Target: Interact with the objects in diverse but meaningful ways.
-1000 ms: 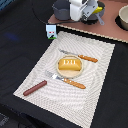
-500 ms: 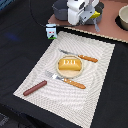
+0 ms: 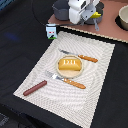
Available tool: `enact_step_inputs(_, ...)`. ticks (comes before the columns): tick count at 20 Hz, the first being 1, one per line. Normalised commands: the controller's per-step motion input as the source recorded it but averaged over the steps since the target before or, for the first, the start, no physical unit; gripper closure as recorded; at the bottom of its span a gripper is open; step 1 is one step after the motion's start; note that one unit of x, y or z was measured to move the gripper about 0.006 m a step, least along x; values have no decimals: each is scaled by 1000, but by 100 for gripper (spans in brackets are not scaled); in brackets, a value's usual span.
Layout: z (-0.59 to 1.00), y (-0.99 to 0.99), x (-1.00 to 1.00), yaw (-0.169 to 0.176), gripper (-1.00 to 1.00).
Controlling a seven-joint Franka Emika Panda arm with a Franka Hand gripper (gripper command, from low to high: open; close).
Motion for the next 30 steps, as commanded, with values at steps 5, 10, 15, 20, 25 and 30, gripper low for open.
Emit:
enact_step_inputs(5, 1000, 522, 194, -3, -100)
enact_step_inputs(10, 1000, 401, 256, 0, -100)
enact_step_inputs(15, 1000, 367, 363, 0, -100)
enact_step_inputs(20, 879, 87, 435, -4, -100)
enact_step_inputs(25, 390, -615, 437, -7, -100)
enact_step_inputs(30, 99, -908, 298, -6, -100)
